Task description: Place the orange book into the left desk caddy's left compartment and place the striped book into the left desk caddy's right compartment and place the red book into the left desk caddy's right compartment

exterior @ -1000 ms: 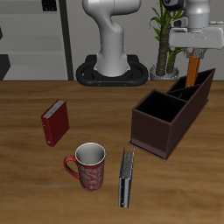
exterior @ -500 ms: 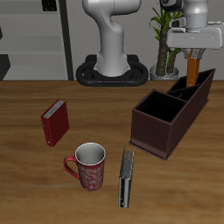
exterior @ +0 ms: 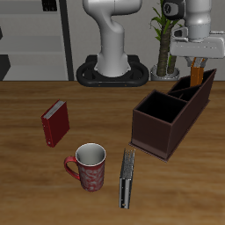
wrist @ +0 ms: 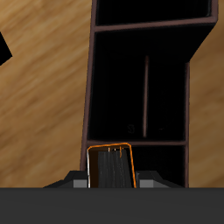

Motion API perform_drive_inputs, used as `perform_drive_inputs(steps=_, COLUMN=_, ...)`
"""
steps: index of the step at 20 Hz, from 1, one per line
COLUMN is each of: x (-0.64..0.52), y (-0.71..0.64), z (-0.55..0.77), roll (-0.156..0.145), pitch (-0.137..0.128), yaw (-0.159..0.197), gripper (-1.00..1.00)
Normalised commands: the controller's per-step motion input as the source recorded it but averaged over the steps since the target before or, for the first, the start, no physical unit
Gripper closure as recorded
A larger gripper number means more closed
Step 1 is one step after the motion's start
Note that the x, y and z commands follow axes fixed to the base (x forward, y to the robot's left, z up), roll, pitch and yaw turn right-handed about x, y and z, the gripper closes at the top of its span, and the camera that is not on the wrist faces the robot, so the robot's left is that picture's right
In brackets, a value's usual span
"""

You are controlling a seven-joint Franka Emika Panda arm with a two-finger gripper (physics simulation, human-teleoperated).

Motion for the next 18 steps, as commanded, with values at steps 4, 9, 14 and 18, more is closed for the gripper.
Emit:
perform_drive_inputs(steps=4, x=-0.05, y=0.03, z=-0.02, roll=0.025, pitch=0.053, yaw=-0.007, gripper=-1.0)
perform_drive_inputs(steps=9, x=-0.08, y=-0.05, z=0.1, roll=0.021, pitch=0.025, yaw=-0.032, gripper=-1.0)
perform_drive_inputs(steps=14, x=-0.1, y=-0.05, z=0.12, roll=0.03, pitch=-0.004, yaw=-0.011, gripper=-1.0)
perform_drive_inputs(steps=18, x=-0.02, y=-0.09, z=0.16, roll=-0.006, pitch=-0.007, yaw=-0.016, gripper=-1.0)
